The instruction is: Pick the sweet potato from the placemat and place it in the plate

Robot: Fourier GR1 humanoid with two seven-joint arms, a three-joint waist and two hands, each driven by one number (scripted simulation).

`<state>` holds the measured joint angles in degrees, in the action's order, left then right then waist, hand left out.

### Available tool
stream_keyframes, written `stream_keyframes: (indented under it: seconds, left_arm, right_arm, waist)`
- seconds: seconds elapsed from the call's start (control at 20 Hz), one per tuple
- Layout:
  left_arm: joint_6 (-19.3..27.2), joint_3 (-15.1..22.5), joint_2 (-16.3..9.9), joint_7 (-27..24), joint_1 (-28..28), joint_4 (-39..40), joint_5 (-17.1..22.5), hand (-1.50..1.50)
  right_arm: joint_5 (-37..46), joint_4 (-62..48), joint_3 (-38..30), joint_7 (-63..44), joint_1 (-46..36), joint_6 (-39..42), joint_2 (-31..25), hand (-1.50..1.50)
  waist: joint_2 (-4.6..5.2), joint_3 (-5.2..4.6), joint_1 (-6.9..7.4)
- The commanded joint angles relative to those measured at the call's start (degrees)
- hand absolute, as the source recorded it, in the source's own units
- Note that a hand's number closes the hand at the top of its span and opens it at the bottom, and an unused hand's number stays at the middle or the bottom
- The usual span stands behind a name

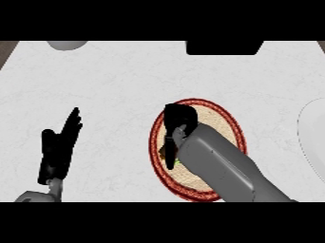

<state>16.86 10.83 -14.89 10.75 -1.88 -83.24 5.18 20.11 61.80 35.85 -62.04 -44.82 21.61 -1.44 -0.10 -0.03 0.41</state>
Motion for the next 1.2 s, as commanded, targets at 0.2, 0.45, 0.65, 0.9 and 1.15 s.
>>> stream_keyframes:
  seconds: [0.2,0.45,0.65,0.9,1.15]
  left_arm:
    - [0.4,1.0,1.7,1.9,0.4,-2.3,-2.0,0.00]
    - [-2.1,-3.2,0.0,2.1,-1.7,-0.1,-0.1,0.00]
    - [-2.6,-2.9,-0.1,1.8,-0.1,-1.5,-1.0,0.00]
    - [-1.8,-2.9,2.6,0.9,-2.4,2.3,-2.5,0.00]
    - [-4.0,-6.1,1.9,0.1,-3.7,4.7,-1.7,0.00]
  right_arm:
    - [1.1,-1.9,-0.2,-7.0,1.6,2.4,1.4,-1.50]
    - [2.0,-3.7,-1.6,-5.3,1.2,3.7,1.3,-1.50]
    - [4.5,-8.2,-0.7,0.1,3.4,1.1,0.9,-1.50]
    - [5.2,-4.8,1.7,-0.5,0.8,4.3,1.4,1.50]
    - [12.3,-4.5,2.4,4.7,5.3,1.7,1.3,1.50]
  waist:
    - [0.03,0.02,-0.04]
    - [0.05,0.02,-0.18]
    - [0.13,0.03,0.12]
    - [0.15,0.01,-0.02]
    - [0.10,0.01,-0.45]
